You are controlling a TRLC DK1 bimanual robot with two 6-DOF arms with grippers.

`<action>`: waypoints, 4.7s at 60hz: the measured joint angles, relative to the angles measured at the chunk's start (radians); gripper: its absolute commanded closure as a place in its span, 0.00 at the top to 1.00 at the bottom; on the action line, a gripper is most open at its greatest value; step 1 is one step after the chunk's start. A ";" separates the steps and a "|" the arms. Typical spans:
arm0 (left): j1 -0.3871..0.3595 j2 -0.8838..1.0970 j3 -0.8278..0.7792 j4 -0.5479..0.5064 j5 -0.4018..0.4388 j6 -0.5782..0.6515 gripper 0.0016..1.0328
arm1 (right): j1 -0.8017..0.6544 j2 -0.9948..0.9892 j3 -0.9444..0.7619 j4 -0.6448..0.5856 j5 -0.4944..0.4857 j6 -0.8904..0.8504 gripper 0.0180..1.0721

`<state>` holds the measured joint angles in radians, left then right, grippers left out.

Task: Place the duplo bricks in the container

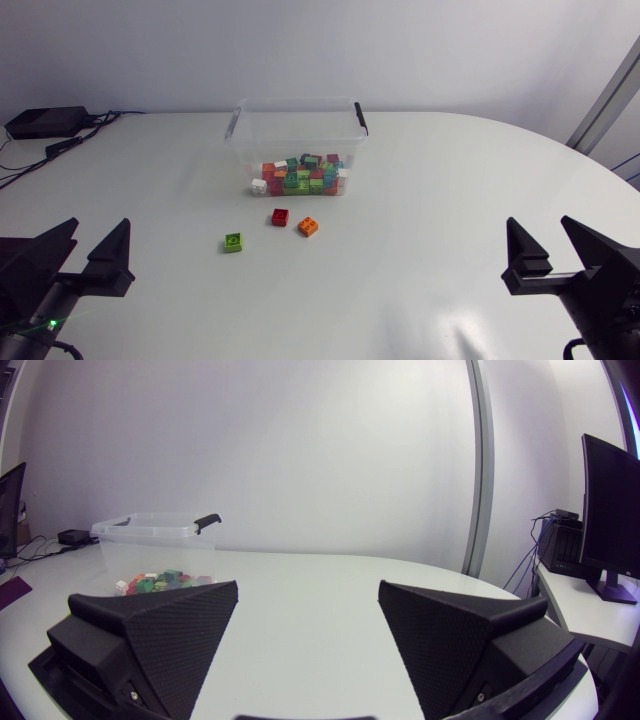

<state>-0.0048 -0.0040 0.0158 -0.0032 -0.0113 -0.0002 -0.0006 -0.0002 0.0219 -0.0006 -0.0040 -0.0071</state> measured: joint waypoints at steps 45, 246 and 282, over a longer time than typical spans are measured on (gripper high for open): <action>-0.003 0.301 0.272 -0.066 -0.001 0.000 0.95 | 0.028 0.007 0.021 0.000 0.000 -0.021 0.97; -0.204 1.633 1.553 -1.042 0.396 0.808 0.32 | 0.673 2.261 1.681 -0.694 -0.010 -0.220 0.47; -0.243 1.719 1.656 -0.756 0.396 0.560 0.33 | 0.671 2.126 1.492 -0.700 -0.006 -0.213 0.28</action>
<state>-0.2481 1.7145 1.6722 -0.7589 0.3851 0.5598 0.6708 2.1262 1.5135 -0.7006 -0.0101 -0.2203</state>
